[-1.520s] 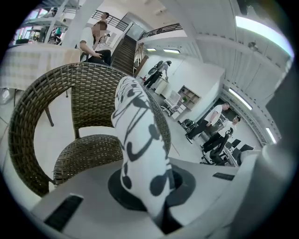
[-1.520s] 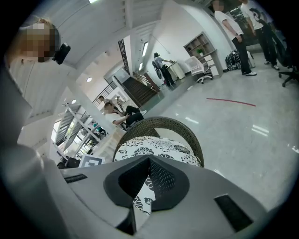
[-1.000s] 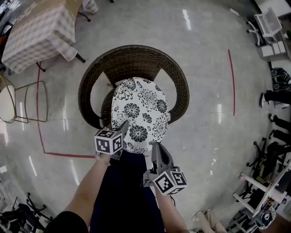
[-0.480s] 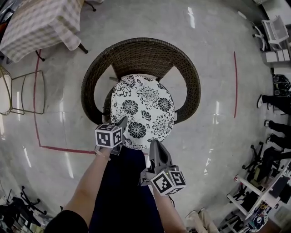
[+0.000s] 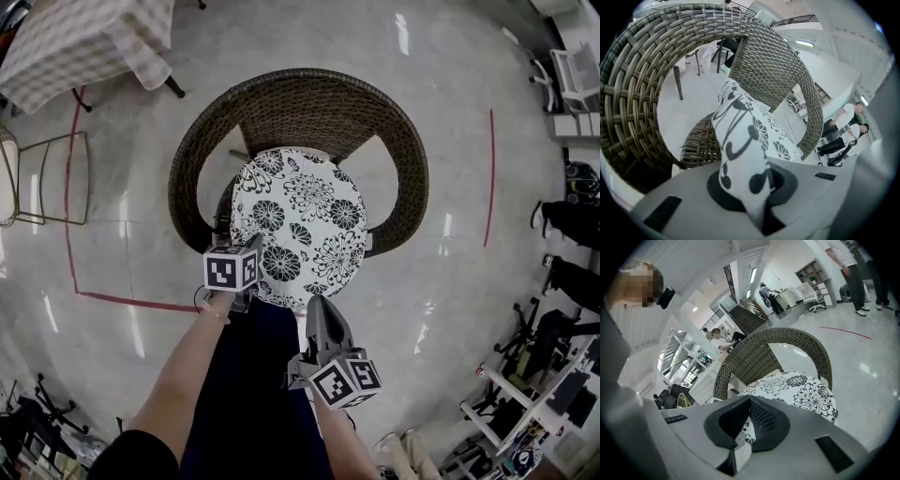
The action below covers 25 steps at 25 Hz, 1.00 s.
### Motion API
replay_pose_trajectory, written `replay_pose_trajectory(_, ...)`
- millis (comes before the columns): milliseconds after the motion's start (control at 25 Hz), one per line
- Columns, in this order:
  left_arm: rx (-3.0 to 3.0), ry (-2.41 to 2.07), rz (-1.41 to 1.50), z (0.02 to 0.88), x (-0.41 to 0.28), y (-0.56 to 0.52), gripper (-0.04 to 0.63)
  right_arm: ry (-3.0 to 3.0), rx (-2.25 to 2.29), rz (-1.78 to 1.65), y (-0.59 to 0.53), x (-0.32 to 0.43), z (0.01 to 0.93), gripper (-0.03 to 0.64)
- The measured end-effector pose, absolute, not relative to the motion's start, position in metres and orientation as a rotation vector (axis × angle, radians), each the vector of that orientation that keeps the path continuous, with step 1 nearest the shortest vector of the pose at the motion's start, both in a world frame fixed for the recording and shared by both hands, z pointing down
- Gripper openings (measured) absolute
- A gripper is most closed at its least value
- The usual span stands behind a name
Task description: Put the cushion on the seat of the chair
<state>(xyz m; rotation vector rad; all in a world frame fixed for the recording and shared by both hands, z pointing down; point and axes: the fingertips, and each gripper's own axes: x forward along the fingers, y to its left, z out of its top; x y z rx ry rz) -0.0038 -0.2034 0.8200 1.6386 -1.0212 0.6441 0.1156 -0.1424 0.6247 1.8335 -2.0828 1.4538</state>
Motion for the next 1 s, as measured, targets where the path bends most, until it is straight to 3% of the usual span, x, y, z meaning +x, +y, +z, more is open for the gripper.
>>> replay_pose_trajectory(120, 1.622, -1.040, 0.705, 0.826, -0.007, -0.201, 0.088, -2.093, 1.811, 1.433, -0.142, 0.115, 0.625, 0.025)
replay_pose_trajectory(240, 1.601, -1.045, 0.752, 0.830, -0.006, -0.198, 0.201, -2.095, 1.818, 1.428, -0.143, 0.120, 0.624, 0.025)
replay_pose_trajectory(600, 1.589, -1.110, 0.872, 0.833, -0.012, -0.194, 0.410, -2.097, 1.834, 1.435, -0.140, 0.129, 0.622, 0.025)
replay_pose_trajectory(1000, 1.583, -1.264, 0.898, 0.821, -0.033, -0.194, 0.420, -2.110, 1.842, 1.483, -0.137, 0.128, 0.618, 0.025)
